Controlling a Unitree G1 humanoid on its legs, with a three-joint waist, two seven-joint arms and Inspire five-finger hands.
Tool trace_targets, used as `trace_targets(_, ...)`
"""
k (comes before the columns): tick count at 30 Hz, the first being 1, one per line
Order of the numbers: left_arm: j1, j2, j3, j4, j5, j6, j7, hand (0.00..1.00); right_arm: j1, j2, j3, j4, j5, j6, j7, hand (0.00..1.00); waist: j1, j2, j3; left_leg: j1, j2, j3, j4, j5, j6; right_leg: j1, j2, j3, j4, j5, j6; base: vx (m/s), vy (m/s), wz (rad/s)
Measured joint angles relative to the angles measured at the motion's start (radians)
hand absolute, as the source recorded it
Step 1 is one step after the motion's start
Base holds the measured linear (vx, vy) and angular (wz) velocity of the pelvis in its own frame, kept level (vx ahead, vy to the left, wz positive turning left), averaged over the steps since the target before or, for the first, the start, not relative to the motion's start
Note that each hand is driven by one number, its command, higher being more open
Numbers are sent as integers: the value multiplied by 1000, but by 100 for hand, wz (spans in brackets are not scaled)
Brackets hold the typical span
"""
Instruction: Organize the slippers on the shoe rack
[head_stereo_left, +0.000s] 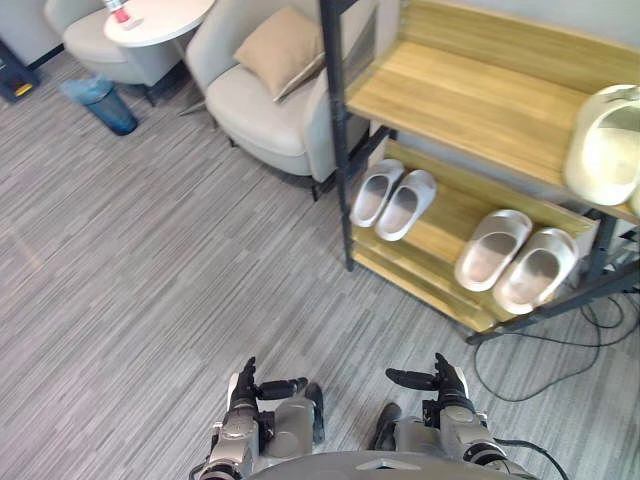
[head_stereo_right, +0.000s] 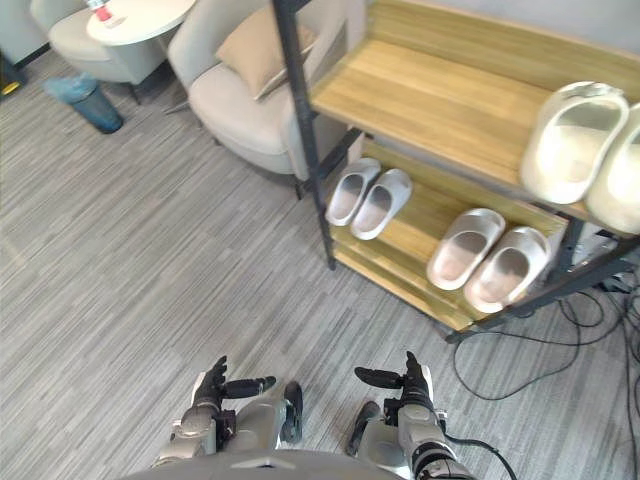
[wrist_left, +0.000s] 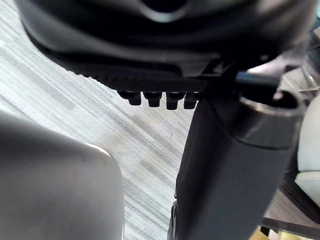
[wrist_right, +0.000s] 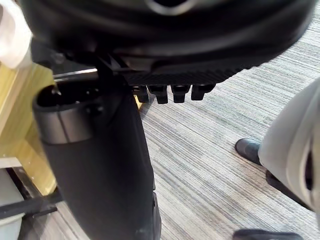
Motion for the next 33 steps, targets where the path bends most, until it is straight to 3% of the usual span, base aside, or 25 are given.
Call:
trace_targets(2, -3, -6, -8, 14, 21, 1, -1, 100, 6, -1, -24, 1, 0, 3, 10, 100, -9, 13, -9, 41, 1, 73, -121, -7, -16, 1, -8, -60, -25, 35, 39, -129, 300, 97)
trace_targets(3, -2, 6, -9, 19, 30, 4, -8, 100, 7, 19, -23, 1, 0, 6, 15, 100, -7, -14, -16, 52, -38, 54, -204, 32, -8, 18, -14, -84, -85, 78, 55, -85, 235, 70)
trace_targets(6, -1, 18, -10, 32, 36, 5, -8, 100, 16, 52, -22, 6, -1, 6, 23, 100, -10, -30, -27, 89, -103, 3, -297, 83, 26, 87, -23, -118, -202, 148, 79, -40, 195, 64)
trace_targets(8, -1, 19, -9, 35, 38, 5, -8, 100, 14, 59, -21, 19, -3, 8, 31, 100, -10, -29, -30, 102, -125, -17, -309, 89, 35, 108, -41, -136, -203, 154, 87, 5, 168, 42)
trace_targets(11, 4, 20, 1, 44, 45, 0, -11, 100, 9, 66, -20, 21, -17, 11, 41, 100, -8, -44, -32, 134, -189, -80, -344, 92, 77, 103, -156, -181, -13, 65, 107, 47, 171, 70)
trace_targets(12, 6, 22, 6, 46, 45, -1, -11, 100, 12, 67, -21, 20, -23, 12, 43, 100, -9, -55, -34, 146, -204, -112, -356, 83, 95, 95, -198, -179, 74, 32, 80, 51, 103, 88)
trace_targets(13, 6, 26, 8, 51, 47, -1, -10, 100, 12, 66, -21, 19, -23, 13, 46, 100, -18, -63, -36, 163, -218, -157, -365, 80, 115, 71, -240, -135, 189, 20, 28, 79, 100, 103)
trace_targets(14, 6, 28, 12, 52, 50, 0, -9, 100, 11, 63, -23, 17, -22, 14, 52, 100, -25, -64, -40, 176, -216, -192, -364, 79, 124, 35, -245, -51, 276, 2, -14, 131, 57, 91)
trace_targets(15, 7, 28, 13, 52, 51, 1, -9, 100, 13, 62, -21, 17, -22, 12, 58, 100, -27, -56, -38, 178, -208, -212, -359, 78, 125, 20, -222, -3, 283, -21, -10, 134, -5, 105)
trace_targets(16, 7, 38, 18, 52, 52, 2, -9, 100, 11, 61, -21, 13, -20, 9, 79, 100, -31, -58, -37, 178, -182, -269, -345, 71, 128, -9, -135, 98, 283, -81, 3, 192, -121, 101)
trace_targets(17, 6, 42, 30, 53, 52, 2, -12, 100, 10, 60, -19, 2, -17, 8, 91, 100, -32, -58, -35, 179, -169, -302, -341, 66, 127, -35, -87, 137, 282, -102, 1, 126, -108, 111)
trace_targets(20, -2, 42, 59, 60, 52, 3, -15, 100, 11, 59, -11, -48, -15, -5, 104, 100, -50, -67, -14, 195, -148, -441, -300, 10, 112, -154, 57, 315, 269, -110, 22, 212, -200, 127)
trace_targets(21, -4, 41, 63, 63, 52, 3, -18, 100, 12, 58, -11, -52, -14, -8, 105, 100, -51, -72, -10, 200, -149, -466, -283, -9, 103, -171, 70, 345, 254, -107, 26, 290, -303, 148)
trace_targets(22, 1, 40, 79, 63, 52, 2, -20, 100, 18, 55, -10, -52, -6, -5, 105, 100, -51, -90, -7, 204, -160, -518, -243, -51, 83, -180, 76, 389, 188, -85, 52, 200, -244, 137)
trace_targets(23, 3, 43, 91, 63, 52, 1, -20, 100, 36, 54, -6, -53, -4, -5, 106, 100, -53, -112, -8, 203, -181, -562, -204, -86, 65, -174, 62, 402, 174, -13, 43, 295, -333, 155)
trace_targets(24, 2, 29, 95, 69, 53, 0, -19, 100, 45, 35, -7, -53, -2, -3, 107, 100, -48, -95, -20, 194, -160, -606, -164, -116, 41, -162, 69, 345, 204, -68, 13, 369, -341, 111)
trace_targets(25, 4, 22, 97, 70, 54, -1, -19, 100, 46, 27, -12, -53, -2, -3, 107, 100, -47, -83, -30, 188, -148, -608, -152, -124, 25, -160, 74, 324, 203, -77, 4, 488, -369, 123)
trace_targets(27, 8, -10, 165, 63, 56, 0, -29, 100, 45, 19, -29, -57, -2, 1, 97, 100, -53, -47, -30, 86, -93, -534, 18, -139, -97, -90, 110, 234, 135, -98, -16, 387, -245, 110)
trace_targets(29, 9, -30, 254, 39, 49, 3, -21, 100, 57, 32, -9, -73, -3, 10, 99, 100, -39, -49, -23, -16, -52, -414, 277, -125, -137, 11, 147, 202, 51, -101, -27, 416, -243, 56)
trace_targets(30, 13, -36, 285, -2, 48, 0, -17, 100, 67, 50, 12, -87, -2, 13, 98, 100, -23, -58, -12, -83, 12, -276, 472, -135, -114, 99, 167, 189, 5, -108, -38, 483, -247, 34)
trace_targets(32, 9, -35, 285, -32, 52, 0, -16, 100, 73, 63, 30, -107, -2, 13, 97, 100, -10, -72, -8, -146, 62, -162, 550, -152, -71, 170, 171, 176, -43, -110, -41, 394, -138, 22)
trace_targets(33, 3, -32, 277, -40, 52, -4, -18, 100, 65, 70, 31, -117, -2, 13, 97, 100, -3, -83, -4, -199, 77, -102, 507, -164, -48, 216, 171, 169, -90, -109, -38, 489, -78, 23)
